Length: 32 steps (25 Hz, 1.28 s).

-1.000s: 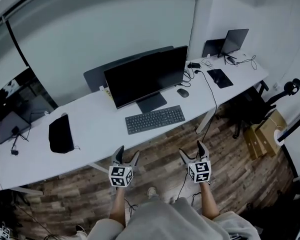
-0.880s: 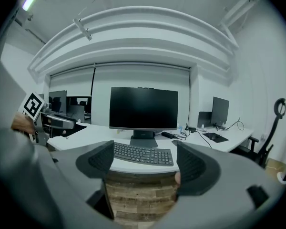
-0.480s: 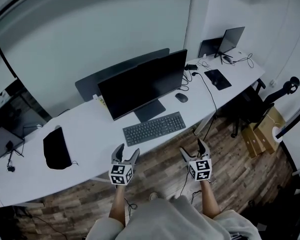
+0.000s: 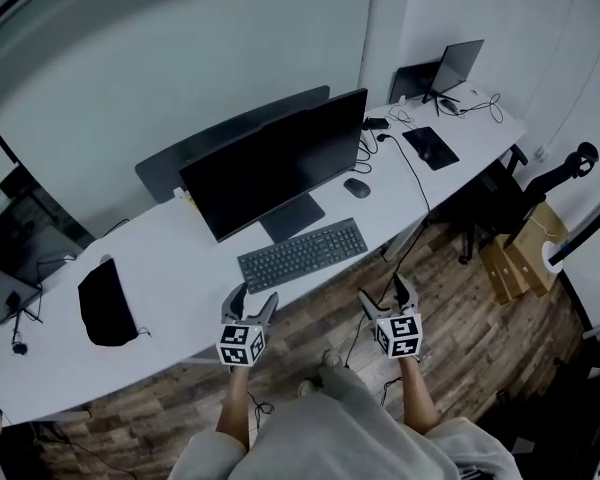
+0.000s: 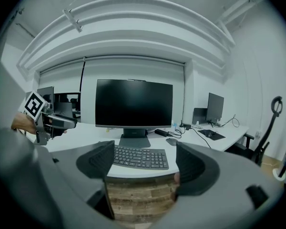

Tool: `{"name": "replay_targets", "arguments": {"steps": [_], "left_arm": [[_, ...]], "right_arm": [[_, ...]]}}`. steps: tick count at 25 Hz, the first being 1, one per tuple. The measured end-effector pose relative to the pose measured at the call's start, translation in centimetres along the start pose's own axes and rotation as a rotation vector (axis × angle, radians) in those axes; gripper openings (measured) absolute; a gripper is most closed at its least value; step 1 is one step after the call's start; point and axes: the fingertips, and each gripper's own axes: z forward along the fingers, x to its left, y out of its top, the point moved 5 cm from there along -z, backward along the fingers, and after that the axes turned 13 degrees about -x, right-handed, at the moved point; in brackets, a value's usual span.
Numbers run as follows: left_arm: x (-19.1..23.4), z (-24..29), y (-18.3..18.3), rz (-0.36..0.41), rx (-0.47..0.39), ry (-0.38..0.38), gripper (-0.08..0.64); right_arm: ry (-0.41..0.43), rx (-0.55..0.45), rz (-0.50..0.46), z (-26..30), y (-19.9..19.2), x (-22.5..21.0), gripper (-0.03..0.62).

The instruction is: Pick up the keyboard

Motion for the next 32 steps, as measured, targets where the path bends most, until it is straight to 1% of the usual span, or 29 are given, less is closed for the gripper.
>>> {"name": "replay_targets", "arguments": {"steps": [9, 15, 21, 32], "left_arm": [[1.3, 2.9, -0.6, 0.006, 0.017, 0.019, 0.316], [3.3, 6.7, -0.7, 0.008, 0.033, 0.039, 0.316], [4.7, 11.0, -0.4, 0.006, 0.051, 0.067, 0.316], [6.5, 16.8, 0.4, -0.001, 0.062, 0.145, 0.316]], "right_arm": [[0.008, 0.004, 0.015, 3.4, -0.9, -1.8, 0.396], [0.028, 0.004, 0.025, 8.5, -1.2, -3.5, 0.396], [0.049, 0.008, 0.03, 13.7, -0.8, -6.5, 0.396], [0.13, 0.013, 0.035, 22.3, -0.3, -10.6, 0.396]]}}
